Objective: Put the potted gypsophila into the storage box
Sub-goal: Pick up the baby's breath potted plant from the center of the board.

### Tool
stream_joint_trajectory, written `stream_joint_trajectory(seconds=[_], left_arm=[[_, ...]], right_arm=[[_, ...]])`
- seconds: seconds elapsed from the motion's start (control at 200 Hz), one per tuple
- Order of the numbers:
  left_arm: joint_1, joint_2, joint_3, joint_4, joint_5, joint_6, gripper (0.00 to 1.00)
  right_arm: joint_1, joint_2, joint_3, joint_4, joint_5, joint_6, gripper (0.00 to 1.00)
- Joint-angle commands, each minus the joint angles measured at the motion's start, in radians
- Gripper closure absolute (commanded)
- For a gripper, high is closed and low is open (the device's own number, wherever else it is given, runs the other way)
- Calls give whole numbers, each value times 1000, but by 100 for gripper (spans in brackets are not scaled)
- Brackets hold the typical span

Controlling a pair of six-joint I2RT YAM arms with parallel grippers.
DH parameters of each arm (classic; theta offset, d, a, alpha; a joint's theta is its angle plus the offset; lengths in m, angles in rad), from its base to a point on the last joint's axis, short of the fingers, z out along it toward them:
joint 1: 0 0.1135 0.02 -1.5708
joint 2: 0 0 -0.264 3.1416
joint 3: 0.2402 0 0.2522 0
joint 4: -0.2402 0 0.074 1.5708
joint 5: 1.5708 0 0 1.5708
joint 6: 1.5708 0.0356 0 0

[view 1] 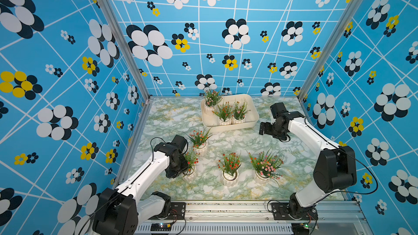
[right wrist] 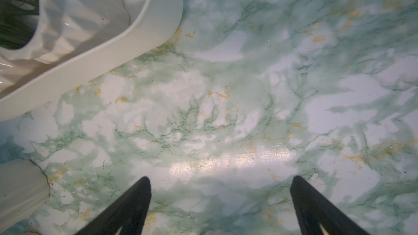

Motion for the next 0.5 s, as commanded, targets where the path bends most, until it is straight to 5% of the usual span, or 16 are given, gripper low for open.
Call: stream_joint_trajectory(seconds=[0.0, 0.495], left_arm=[[-10, 30, 10, 37, -6, -6, 76], [-20, 52, 68, -12, -21, 42, 98]], right_arm=[[-6, 12, -5, -2, -22, -13, 1], [-8, 23, -3, -1, -31, -11, 1]])
